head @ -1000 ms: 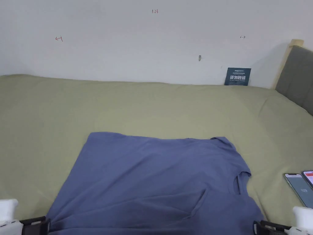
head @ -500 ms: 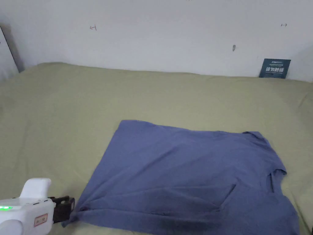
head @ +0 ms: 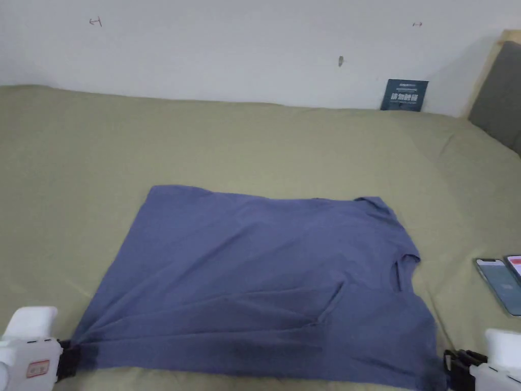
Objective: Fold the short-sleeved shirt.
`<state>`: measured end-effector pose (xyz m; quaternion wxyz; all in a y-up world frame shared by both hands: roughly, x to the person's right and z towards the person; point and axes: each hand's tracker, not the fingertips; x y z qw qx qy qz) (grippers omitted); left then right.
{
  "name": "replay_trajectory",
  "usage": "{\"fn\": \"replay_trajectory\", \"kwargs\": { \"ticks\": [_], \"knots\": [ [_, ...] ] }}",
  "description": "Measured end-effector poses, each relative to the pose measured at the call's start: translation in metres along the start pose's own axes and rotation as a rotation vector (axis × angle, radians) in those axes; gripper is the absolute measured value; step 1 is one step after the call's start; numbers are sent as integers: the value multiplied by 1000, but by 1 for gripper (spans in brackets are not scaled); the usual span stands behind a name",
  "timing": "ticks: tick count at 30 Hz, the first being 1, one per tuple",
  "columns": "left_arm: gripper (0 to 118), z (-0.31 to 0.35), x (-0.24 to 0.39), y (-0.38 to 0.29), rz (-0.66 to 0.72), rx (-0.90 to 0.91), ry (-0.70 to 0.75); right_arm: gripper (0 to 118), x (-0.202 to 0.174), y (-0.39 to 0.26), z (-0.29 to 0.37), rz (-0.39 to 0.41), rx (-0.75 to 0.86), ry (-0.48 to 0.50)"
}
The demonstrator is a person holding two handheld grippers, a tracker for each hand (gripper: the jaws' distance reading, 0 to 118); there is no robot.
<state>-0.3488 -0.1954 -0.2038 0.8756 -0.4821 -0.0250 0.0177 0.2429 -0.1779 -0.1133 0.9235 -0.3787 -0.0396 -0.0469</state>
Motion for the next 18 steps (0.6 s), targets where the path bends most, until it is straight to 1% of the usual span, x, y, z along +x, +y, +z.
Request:
{"fn": "replay_trajectory", "kwargs": {
  "ticks": [1, 2, 3, 4, 5, 6, 7, 8, 9, 10, 11, 12, 13, 14, 18],
  "knots": [
    [7, -1, 0, 2, 5, 2, 1, 16, 0, 0, -2, 2, -11, 7],
    [7, 2, -2, -1, 6, 4, 0, 50, -1, 0, -3, 6, -23, 10],
    [7, 2, -2, -1, 8, 7, 0, 104, -1, -1, -5, 12, -50, 22],
    [7, 2, -2, -1, 9, 7, -1, 117, -1, -3, -10, 18, -82, 47],
    [7, 1, -1, 0, 9, 8, -2, 112, -2, -4, -12, 24, -99, 61],
    [7, 7, 1, -2, 6, 8, 0, 111, -1, -3, -9, 13, -27, 28],
    [7, 10, 3, -3, 3, 13, 3, 111, -5, -4, -13, 43, -106, 31],
    [7, 10, 3, -3, 5, 14, 3, 110, -5, -5, -17, 42, -111, 32],
    [7, 9, 4, -3, 7, 14, 2, 103, -4, -6, -19, 39, -110, 27],
    [7, 15, 5, -4, 8, 16, 3, 87, -2, -6, -22, 36, -118, 22],
    [7, 15, 5, -4, 10, 15, 2, 59, 1, -7, -30, 33, -143, 31],
    [7, 15, 5, -4, 10, 13, 1, 13, 4, -7, -32, 29, -142, 28],
    [7, 14, 5, -4, 9, 11, 2, 5, 7, -7, -33, 29, -153, 23],
    [7, 17, 4, -4, 10, 9, 1, 5, 8, -6, -34, 30, -182, 37],
    [7, 24, 4, 0, 11, 16, -9, 4, 9, 4, -21, 18, -148, 41]
  ]
}}
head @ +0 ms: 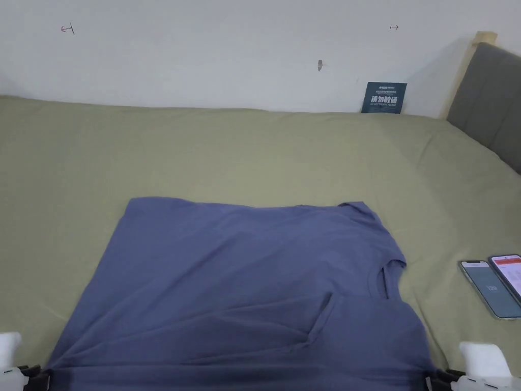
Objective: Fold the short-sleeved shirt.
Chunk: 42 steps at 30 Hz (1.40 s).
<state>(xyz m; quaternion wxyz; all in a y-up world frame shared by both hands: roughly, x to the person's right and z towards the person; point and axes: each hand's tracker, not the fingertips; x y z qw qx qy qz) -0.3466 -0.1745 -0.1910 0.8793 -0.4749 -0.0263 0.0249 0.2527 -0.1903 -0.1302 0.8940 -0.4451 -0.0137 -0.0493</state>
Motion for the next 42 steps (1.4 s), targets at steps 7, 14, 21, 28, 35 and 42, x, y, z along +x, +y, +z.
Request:
{"fn": "replay_trajectory", "kwargs": {
  "ticks": [7, 14, 21, 28, 35, 42],
  "knots": [
    [7, 9, 4, 73, 11, 65, -55, 4, -6, 69, 14, 31, 92, 2],
    [7, -34, 14, 156, -23, 59, -46, 4, -4, 155, -31, 70, 100, -28],
    [7, -94, 21, 202, -30, 7, -20, 4, -7, 202, -99, 89, 23, -62],
    [25, -123, 19, 201, -27, -14, -50, 25, 1, 202, -129, 41, -24, -53],
    [105, -71, 3, 171, 17, 69, -8, 109, 15, 159, -82, -39, 68, -34],
    [0, -50, -5, 129, 51, 20, -55, 0, 8, 121, -38, -37, 115, -64]
  ]
}}
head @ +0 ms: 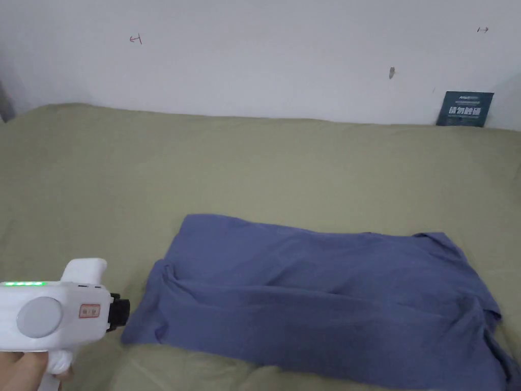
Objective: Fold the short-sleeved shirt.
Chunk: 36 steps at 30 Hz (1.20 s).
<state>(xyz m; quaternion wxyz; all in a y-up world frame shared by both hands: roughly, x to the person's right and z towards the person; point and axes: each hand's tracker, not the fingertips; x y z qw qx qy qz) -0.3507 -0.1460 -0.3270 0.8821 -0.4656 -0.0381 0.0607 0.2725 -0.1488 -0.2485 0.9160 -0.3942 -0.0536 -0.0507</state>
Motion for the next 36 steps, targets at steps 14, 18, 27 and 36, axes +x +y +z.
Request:
{"fn": "replay_trajectory", "kwargs": {
  "ticks": [14, 18, 27, 36],
  "knots": [
    [74, -69, 8, -4, -13, -108, 83, 0, -2, -18, -12, -10, -53, 5],
    [11, -57, 23, -6, -53, -89, 61, 0, 13, -16, -21, -9, -48, 17],
    [11, -52, 22, -8, -37, -86, 50, 111, -4, -16, -48, 24, -79, 33],
    [10, -42, 19, -7, -41, -72, 42, 6, 2, -16, -55, -47, -115, 71]
  ]
}}
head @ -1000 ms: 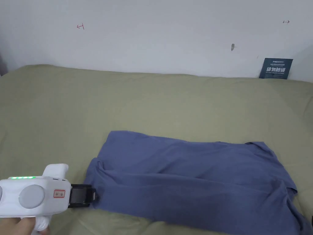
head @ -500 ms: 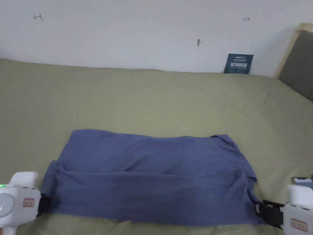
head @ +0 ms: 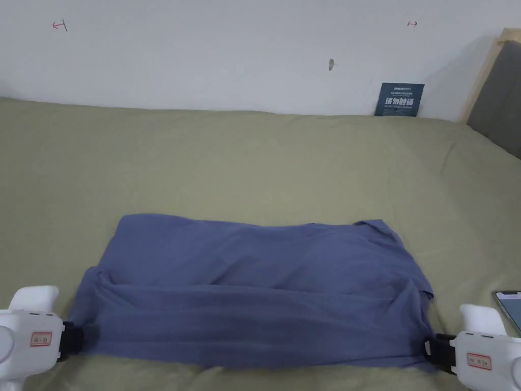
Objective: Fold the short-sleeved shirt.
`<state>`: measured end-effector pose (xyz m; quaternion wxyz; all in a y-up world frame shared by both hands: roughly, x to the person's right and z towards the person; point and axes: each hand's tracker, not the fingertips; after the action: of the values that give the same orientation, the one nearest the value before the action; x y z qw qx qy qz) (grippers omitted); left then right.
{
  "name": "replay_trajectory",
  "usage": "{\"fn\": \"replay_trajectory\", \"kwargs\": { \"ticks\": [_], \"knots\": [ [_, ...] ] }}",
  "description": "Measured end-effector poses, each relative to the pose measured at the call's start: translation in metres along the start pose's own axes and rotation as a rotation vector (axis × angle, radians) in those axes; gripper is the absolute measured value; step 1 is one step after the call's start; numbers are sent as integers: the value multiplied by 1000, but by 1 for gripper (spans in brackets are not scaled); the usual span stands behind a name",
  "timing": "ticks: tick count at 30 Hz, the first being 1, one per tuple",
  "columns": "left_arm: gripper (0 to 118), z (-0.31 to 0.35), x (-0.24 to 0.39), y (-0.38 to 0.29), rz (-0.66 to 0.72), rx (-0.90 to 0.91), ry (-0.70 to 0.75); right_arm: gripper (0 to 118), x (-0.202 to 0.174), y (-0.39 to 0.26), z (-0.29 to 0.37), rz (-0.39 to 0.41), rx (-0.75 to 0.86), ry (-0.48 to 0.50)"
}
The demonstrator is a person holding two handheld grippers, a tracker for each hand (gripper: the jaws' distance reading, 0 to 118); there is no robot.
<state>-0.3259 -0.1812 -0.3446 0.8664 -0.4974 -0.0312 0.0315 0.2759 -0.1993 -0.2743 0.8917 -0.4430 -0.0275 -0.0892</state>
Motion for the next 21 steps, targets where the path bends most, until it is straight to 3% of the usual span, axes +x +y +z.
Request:
{"fn": "replay_trajectory", "kwargs": {
  "ticks": [7, 13, 21],
  "knots": [
    [10, 43, -8, -15, -4, 33, -26, 6, 2, -23, 45, 31, 33, 27],
    [10, 83, -24, -74, 39, 35, -29, 6, 2, -78, 88, 43, 21, 57],
    [10, 89, -29, -111, 75, 20, -32, 6, -2, -107, 94, 47, 1, 57]
  ]
}}
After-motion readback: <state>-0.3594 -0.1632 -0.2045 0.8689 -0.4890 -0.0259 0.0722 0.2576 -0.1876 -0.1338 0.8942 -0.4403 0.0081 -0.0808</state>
